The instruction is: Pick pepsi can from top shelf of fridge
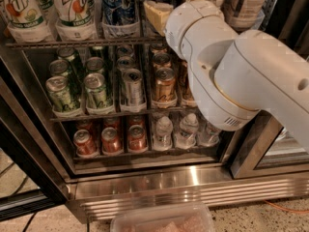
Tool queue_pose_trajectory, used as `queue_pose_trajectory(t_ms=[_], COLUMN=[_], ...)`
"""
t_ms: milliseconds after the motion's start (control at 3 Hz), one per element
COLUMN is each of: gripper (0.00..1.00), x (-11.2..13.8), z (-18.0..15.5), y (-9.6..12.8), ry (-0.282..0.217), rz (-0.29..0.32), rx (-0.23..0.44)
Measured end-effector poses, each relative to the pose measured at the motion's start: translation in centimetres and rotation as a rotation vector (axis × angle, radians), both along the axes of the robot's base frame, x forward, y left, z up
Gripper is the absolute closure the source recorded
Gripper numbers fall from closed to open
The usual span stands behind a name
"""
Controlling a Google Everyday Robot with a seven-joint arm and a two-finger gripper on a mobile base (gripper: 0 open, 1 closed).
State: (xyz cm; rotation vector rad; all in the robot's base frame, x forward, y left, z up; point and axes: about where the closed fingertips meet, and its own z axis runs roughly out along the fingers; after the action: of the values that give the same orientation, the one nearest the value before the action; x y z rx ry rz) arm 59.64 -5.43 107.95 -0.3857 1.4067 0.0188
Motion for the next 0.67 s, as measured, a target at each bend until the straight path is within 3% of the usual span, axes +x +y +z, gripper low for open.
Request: queue_pose_trajectory(t_ms=[333,667], gripper=[1.00,1.00], x=[0.00,0.00], z=[0.00,0.01], y=[0.01,0.01], ry=[0.000,0.000], rz=[0.000,0.000], rx=[0.000,0.000])
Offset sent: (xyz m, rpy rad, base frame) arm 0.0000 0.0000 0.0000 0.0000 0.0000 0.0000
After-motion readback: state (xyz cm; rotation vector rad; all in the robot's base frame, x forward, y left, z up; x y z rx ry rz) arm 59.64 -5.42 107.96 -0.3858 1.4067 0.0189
